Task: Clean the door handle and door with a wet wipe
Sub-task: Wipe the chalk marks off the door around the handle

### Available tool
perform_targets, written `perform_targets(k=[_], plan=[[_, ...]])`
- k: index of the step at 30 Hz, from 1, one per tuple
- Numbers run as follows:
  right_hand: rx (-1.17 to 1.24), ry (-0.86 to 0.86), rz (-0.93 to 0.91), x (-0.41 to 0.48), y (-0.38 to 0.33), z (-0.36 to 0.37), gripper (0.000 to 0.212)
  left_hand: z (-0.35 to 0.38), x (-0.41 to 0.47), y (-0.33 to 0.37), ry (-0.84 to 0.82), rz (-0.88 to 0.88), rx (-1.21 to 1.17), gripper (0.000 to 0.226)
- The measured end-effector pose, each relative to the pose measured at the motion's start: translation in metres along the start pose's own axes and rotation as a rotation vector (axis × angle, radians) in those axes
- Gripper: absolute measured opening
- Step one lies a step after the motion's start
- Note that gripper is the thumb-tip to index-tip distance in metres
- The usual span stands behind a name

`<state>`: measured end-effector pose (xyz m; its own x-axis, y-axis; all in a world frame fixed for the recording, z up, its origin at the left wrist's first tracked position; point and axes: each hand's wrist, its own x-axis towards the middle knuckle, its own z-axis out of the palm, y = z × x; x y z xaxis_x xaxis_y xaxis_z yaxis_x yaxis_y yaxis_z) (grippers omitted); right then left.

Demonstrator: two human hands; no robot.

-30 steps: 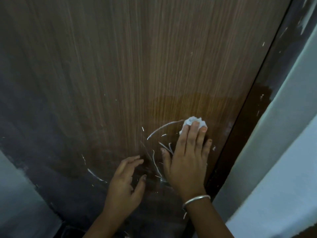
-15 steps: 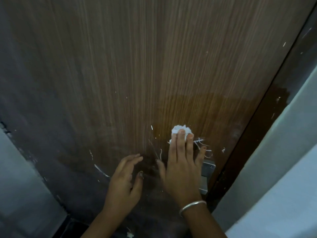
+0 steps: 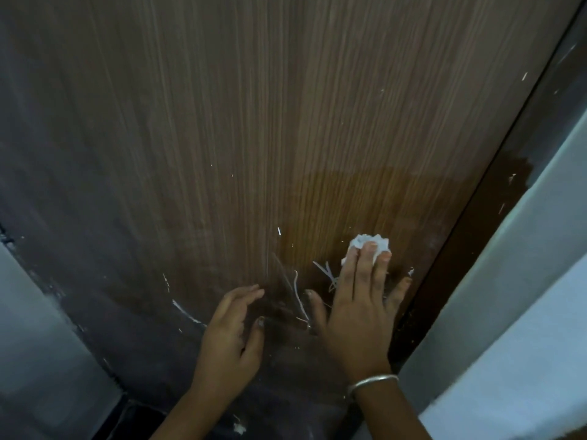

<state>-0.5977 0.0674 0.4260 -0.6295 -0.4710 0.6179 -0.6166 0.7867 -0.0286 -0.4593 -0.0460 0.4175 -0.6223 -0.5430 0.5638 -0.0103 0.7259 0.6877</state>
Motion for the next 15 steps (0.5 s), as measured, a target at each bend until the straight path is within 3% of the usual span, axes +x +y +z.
perform_targets(k=[2, 8, 15], plan=[[0.018, -0.005, -0.013, 0.003, -0.002, -0.001, 0.092, 0.004, -0.002, 0.001, -0.007, -0.004, -0.006, 0.038], [-0.046, -0.061, -0.274, -0.003, 0.003, 0.004, 0.081, 0.019, -0.002, 0.012, -0.066, 0.026, -0.03, 0.037], [0.039, 0.025, 0.143, -0.011, 0.034, -0.001, 0.09, 0.026, -0.003, 0.014, -0.087, 0.032, -0.056, 0.036]])
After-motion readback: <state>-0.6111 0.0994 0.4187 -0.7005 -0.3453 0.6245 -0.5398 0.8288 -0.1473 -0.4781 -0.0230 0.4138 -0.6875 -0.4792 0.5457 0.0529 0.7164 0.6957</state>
